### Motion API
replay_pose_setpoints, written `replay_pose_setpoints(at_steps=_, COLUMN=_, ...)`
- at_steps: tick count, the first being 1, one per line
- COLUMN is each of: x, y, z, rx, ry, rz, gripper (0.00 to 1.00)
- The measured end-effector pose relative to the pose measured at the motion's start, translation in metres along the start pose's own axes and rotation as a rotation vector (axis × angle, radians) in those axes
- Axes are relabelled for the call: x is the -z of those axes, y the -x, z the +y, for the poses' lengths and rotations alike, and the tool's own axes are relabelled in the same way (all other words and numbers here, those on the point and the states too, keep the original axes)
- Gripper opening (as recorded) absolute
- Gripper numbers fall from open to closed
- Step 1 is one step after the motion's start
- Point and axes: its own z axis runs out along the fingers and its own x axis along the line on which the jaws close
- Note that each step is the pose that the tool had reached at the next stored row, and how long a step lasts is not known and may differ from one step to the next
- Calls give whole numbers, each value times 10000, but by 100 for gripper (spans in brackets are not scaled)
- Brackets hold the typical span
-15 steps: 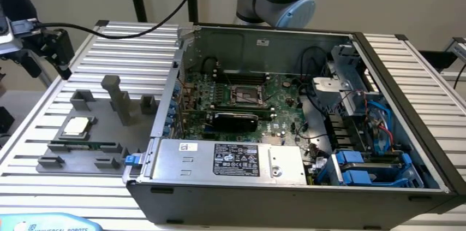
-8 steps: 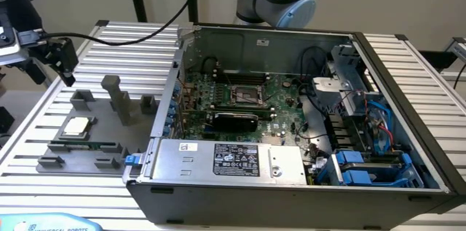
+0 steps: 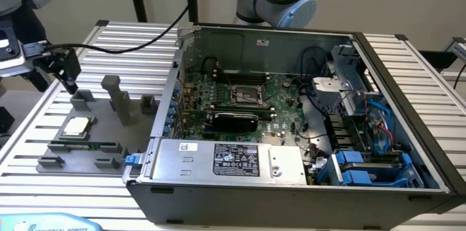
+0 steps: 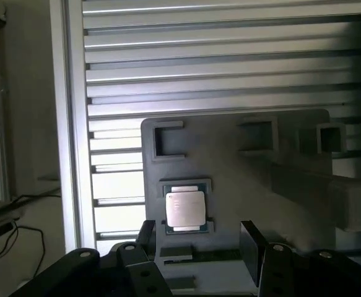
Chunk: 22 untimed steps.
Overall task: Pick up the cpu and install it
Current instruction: 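Pick up the cpu and move it towards the insertion slot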
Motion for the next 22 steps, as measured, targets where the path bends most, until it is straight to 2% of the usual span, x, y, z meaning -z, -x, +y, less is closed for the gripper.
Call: replay_pose_setpoints(at_steps=22, x=-394, y=6, z=-163, rx=0, ry=0, rz=0, gripper=65)
